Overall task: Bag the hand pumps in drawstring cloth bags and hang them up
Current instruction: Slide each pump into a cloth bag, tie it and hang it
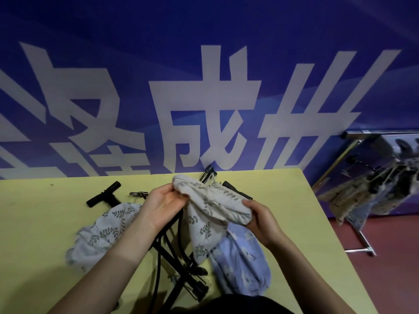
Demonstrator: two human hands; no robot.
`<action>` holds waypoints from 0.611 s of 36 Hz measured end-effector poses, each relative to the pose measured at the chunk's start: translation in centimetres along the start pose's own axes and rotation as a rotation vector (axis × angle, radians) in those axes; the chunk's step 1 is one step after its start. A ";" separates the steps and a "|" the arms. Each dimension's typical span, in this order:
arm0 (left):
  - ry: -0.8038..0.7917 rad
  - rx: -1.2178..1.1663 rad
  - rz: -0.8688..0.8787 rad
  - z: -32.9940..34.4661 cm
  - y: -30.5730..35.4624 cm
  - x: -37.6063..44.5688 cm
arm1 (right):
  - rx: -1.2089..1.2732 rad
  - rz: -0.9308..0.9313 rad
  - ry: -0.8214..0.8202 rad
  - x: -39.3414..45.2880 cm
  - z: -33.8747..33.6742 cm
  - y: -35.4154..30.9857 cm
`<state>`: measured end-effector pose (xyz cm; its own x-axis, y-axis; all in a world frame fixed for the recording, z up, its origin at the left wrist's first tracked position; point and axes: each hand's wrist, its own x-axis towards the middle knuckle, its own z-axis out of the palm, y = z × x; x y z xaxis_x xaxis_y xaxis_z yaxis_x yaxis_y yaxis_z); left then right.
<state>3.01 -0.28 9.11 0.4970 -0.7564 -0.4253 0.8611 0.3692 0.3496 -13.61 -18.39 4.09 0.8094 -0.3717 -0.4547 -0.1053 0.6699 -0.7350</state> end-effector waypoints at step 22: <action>0.262 0.338 -0.126 -4.9 2.2 1.0 | -0.912 0.106 0.265 11.9 1.3 3.3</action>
<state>5.95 2.48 5.38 0.4383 -0.6058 -0.6640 0.8549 0.0529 0.5160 -3.57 -19.76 -3.14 0.6242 -0.5465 -0.5583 -0.6709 -0.0089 -0.7415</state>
